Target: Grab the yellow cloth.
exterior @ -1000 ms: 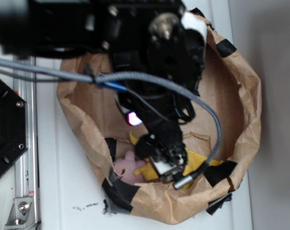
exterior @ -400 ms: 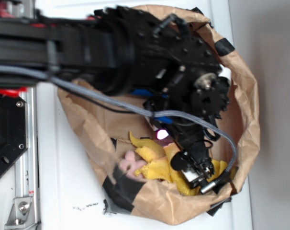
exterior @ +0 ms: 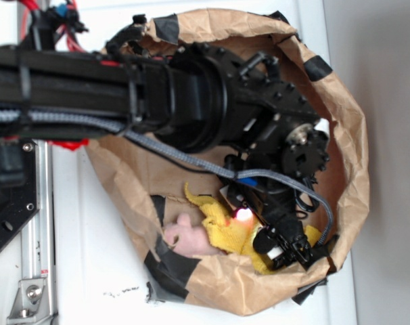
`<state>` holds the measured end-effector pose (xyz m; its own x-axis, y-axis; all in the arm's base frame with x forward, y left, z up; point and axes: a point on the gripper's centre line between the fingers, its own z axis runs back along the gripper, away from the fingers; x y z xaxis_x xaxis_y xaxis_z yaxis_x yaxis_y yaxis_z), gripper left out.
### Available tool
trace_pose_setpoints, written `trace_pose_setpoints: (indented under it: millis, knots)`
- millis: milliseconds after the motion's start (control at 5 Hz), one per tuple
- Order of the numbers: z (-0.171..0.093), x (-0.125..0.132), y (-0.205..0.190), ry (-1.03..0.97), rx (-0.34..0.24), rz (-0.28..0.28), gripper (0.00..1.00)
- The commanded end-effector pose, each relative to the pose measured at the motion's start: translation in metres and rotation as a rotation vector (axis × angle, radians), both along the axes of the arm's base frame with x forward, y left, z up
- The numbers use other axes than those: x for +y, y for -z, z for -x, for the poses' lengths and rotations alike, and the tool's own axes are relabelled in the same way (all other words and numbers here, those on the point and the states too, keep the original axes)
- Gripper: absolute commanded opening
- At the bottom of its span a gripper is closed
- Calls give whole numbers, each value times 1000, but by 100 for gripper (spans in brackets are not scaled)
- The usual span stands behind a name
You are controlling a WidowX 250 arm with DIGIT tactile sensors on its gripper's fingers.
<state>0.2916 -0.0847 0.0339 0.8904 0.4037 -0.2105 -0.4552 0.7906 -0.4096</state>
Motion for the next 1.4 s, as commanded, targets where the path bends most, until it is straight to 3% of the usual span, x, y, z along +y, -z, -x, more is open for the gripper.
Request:
trace_pose_setpoints:
  millis: [0,200,400,600,800,1000,1200]
  knots:
    - [14,-22,-17,116,-38,-3,0]
    - [-1,24,-64,198,-215,-185,0]
    - [3,70,-118,128,-312,-276,0]
    - [8,87,-151,180,-345,-328,0]
    - [24,80,-176,351,-396,-466,0]
    - [27,72,-177,438,-407,-586,0]
    - [25,70,-169,417,-401,-639,0]
